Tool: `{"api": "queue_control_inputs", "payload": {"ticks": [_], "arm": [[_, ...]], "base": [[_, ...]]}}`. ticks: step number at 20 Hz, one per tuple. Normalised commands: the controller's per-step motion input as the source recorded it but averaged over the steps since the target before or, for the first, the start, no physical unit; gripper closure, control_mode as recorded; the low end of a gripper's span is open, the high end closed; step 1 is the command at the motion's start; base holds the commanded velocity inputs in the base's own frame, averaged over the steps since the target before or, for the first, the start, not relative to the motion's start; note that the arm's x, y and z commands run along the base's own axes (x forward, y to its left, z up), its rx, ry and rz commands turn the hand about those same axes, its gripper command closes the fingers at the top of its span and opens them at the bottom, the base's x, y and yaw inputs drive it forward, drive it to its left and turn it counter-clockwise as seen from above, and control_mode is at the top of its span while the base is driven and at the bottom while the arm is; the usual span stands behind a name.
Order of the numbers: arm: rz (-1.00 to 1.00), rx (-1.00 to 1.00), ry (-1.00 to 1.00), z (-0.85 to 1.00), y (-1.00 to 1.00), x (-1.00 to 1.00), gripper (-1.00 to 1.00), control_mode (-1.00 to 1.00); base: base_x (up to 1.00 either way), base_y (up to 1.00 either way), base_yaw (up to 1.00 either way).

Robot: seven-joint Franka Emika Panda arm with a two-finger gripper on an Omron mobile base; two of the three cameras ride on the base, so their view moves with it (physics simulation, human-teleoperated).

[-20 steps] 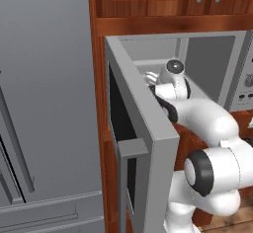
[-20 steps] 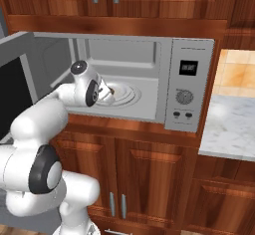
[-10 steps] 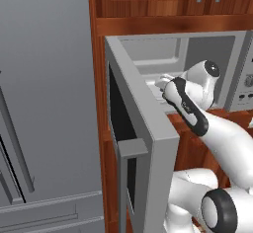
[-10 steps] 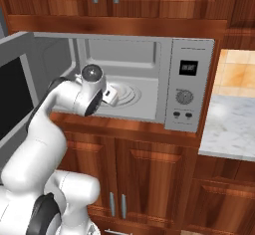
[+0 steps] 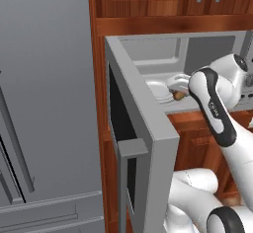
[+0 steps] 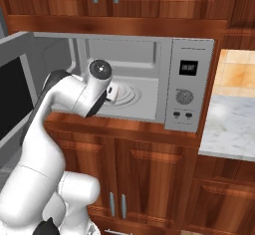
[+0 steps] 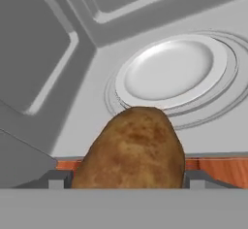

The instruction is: Retrieve the reheated potato from the microwave, then place the potato, cheese, and condiment on the cutting board.

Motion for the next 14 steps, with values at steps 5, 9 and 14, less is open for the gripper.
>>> {"api": "queue_control_inputs", "payload": {"ticks": [5,9,14], "arm": [[0.07,-0.19,-0.01,0.19,-0.09,-0.73,1.0,-1.0],[0.0,-0.12,0.0,0.15,-0.11,-0.67,1.0,-1.0],[0.0,-0.05,0.0,0.06,-0.16,-0.64,1.0,-1.0]], "base": [[0.0,0.0,0.0],[0.0,0.0,0.0],[0.0,0.0,0.0]]}}
